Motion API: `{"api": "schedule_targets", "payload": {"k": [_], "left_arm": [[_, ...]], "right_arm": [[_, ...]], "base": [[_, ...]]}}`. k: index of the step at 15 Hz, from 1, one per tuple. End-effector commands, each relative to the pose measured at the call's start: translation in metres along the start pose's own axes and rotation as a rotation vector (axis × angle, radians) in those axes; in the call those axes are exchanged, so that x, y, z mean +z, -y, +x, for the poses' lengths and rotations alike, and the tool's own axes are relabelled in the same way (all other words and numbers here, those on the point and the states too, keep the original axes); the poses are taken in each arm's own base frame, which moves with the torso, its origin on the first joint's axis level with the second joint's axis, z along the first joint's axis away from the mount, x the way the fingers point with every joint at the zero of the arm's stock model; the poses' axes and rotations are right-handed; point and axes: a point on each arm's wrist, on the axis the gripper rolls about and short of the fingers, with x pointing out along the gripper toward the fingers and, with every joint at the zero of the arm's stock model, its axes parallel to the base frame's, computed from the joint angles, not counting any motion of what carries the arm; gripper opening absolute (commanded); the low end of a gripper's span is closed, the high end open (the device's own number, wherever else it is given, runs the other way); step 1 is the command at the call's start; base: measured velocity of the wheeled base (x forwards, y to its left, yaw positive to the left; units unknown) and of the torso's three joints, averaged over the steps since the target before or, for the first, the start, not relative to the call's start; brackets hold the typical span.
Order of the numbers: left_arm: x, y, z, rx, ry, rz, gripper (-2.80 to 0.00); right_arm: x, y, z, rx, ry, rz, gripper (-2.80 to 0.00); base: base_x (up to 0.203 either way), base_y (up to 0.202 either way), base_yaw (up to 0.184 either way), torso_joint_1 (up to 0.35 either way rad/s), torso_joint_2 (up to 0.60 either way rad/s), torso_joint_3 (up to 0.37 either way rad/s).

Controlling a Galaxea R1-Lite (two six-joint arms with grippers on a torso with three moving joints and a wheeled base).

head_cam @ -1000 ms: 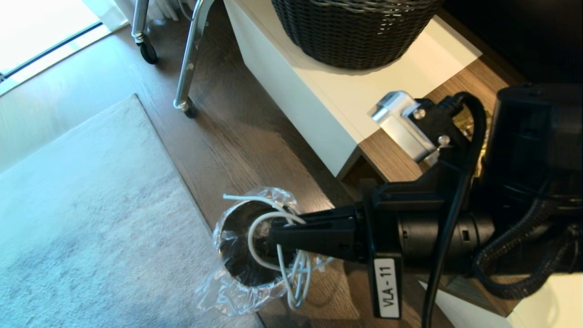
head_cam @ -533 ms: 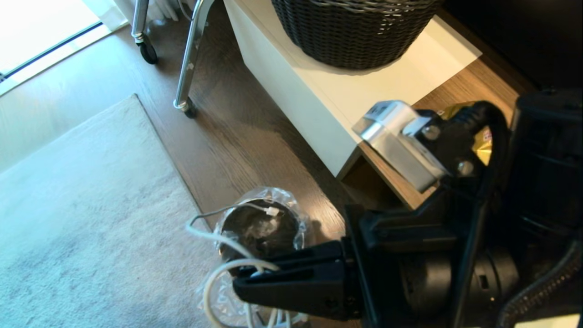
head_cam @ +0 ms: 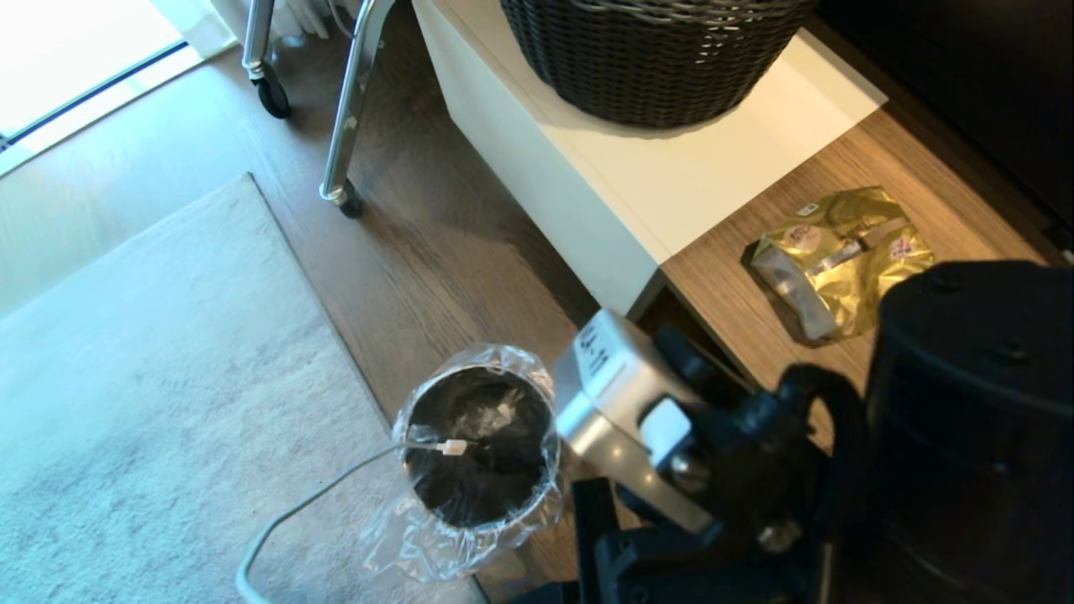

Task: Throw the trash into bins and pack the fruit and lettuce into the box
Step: Throw it into the trash can

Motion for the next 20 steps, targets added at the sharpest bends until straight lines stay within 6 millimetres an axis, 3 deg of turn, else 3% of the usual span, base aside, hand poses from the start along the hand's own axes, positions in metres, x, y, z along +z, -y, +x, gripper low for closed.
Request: {"api": "schedule_targets", "payload": {"k": [1, 5, 20], "left_arm": [[0.0, 0.0, 0.0, 0.001, 0.0, 0.0, -2.8], [0.0, 0.0, 0.0, 0.0, 0.001, -0.001, -2.8], [0.0, 0.0, 0.0, -0.001, 0.001, -0.001, -2.8]], "right_arm": [[-0.007, 0.0, 0.002, 0.007, -0.007, 0.004, -2.8], [-0.012, 0.008, 0.012, -0.055, 0.034, 0.004, -2.8], [-0.01, 0.012, 0.013, -0.097, 0.065, 0.032, -2.8]], "base": [[0.0, 0.0, 0.0, 0.0, 0.0, 0.0], [0.0, 0.0, 0.0, 0.0, 0.0, 0.0], [0.0, 0.0, 0.0, 0.0, 0.0, 0.0]]}}
